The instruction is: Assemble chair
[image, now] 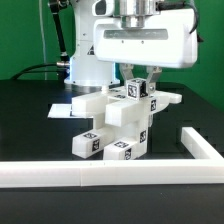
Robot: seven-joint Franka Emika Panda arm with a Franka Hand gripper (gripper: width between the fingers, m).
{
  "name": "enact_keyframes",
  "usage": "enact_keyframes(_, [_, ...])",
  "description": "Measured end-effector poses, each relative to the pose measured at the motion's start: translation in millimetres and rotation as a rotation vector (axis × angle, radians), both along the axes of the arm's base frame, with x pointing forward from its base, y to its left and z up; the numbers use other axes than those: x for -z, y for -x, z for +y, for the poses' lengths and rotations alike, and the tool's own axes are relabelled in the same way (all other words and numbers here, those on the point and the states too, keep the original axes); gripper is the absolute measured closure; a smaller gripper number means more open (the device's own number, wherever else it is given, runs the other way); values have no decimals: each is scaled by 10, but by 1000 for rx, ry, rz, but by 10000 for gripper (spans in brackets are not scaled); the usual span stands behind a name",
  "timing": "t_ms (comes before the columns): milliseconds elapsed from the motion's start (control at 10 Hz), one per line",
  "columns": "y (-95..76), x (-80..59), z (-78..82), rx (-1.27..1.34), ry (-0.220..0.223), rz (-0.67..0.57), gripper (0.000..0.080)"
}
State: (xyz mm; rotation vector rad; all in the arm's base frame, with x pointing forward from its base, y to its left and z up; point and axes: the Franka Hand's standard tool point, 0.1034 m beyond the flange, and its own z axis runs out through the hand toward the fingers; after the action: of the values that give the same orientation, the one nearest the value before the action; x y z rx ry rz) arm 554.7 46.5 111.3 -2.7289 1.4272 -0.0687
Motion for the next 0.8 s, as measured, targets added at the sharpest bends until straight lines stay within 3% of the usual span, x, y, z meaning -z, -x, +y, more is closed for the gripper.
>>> enact_keyframes(200, [-3, 0, 2, 196, -14, 6, 517])
enact_keyframes(500, [-1, 4, 9, 254, -19, 8, 489])
enact_keyframes(600, [-1, 4, 11, 225, -18, 7, 284])
enact_keyframes(700, [1, 5, 22, 170, -13, 6, 192])
enact_keyframes(800, [2, 5, 34, 73, -6, 3, 192])
